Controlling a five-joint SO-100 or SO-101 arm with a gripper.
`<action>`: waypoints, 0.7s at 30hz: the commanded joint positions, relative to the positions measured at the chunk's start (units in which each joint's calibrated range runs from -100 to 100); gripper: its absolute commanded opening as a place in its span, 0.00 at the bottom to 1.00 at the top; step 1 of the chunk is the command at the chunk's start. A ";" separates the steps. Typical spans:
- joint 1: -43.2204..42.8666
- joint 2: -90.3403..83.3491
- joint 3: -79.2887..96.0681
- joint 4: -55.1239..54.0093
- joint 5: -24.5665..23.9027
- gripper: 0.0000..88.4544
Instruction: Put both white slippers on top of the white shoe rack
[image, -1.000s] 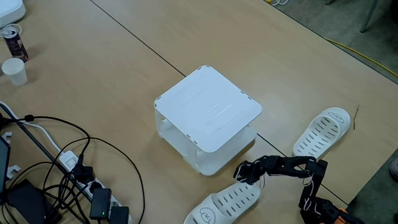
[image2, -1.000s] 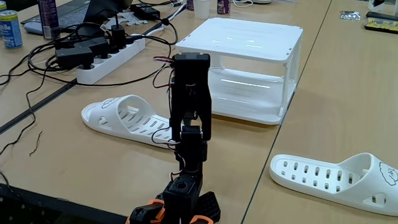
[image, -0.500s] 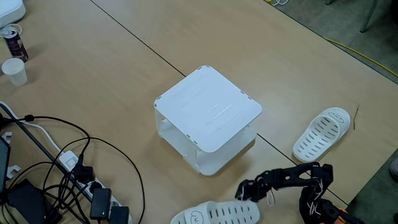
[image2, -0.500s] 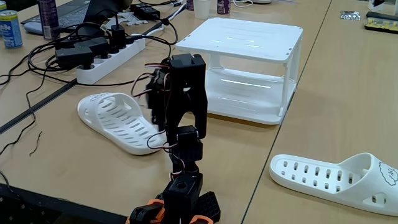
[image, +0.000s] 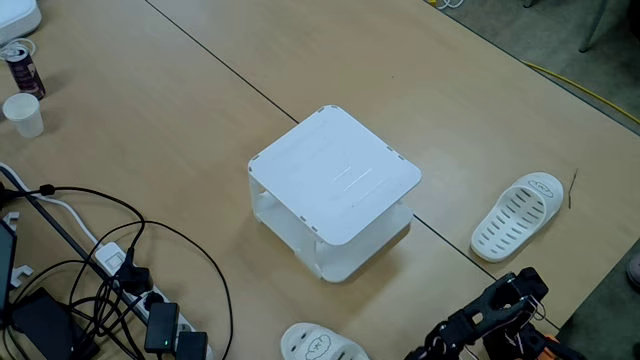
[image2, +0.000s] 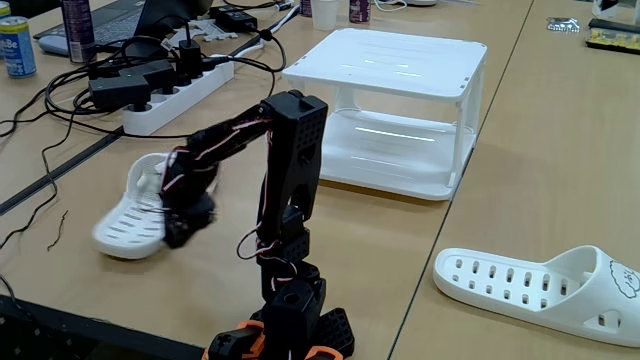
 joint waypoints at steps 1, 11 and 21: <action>-3.67 -0.50 -8.85 -1.66 0.42 0.01; -2.35 1.01 -30.68 -1.74 0.42 0.01; 2.58 16.83 -53.78 -1.74 0.42 0.01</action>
